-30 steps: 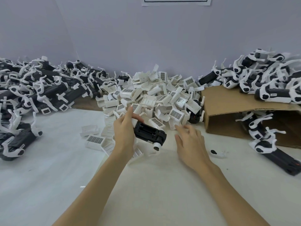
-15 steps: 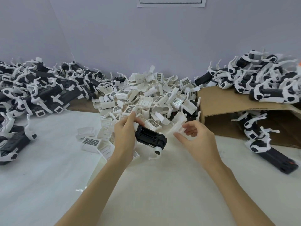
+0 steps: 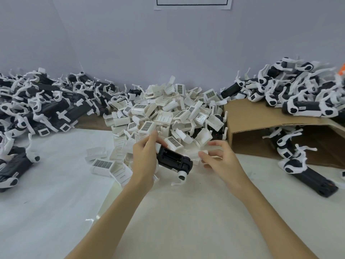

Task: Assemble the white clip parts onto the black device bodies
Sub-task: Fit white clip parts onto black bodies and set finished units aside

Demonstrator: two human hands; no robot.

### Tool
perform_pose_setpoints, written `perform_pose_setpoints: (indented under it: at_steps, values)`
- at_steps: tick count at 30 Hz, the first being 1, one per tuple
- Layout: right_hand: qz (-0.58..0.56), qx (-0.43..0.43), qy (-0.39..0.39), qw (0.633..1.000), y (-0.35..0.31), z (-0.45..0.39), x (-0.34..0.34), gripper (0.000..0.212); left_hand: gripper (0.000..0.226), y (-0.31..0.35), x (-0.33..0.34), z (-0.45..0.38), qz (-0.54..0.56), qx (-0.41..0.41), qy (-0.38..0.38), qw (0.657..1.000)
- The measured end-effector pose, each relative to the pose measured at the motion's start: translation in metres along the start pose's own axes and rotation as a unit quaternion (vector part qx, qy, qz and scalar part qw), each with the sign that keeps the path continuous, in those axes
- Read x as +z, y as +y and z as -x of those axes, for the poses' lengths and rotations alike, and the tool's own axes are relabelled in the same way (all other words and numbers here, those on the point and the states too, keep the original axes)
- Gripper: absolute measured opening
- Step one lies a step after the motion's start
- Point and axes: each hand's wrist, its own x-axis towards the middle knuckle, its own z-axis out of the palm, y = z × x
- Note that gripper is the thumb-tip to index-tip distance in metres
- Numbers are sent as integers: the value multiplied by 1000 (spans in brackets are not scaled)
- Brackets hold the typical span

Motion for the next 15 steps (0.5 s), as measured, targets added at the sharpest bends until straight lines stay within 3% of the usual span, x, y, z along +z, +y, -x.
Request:
perform_pose_setpoints:
  at_steps: [2, 5, 8, 13, 15]
  values:
    - [-98, 25, -23, 995, -4, 1, 1, 48, 55, 0, 1, 1, -3, 9, -3, 1000]
    - [-188, 16, -57, 980, -13, 6, 1, 45, 54, 0, 2, 3, -2, 10, -7, 1000]
    - [-168, -26, -50, 984, -18, 12, 3, 34, 53, 1, 3, 4, -1, 7, -6, 1000]
    - [-145, -92, -77, 982, -23, 17, 10, 44, 53, 1, 3, 3, -6, 5, 0, 1000]
    - [-136, -98, -90, 982, -26, 19, 12, 30, 53, 0, 3, 3, 0, 2, 1, 1000]
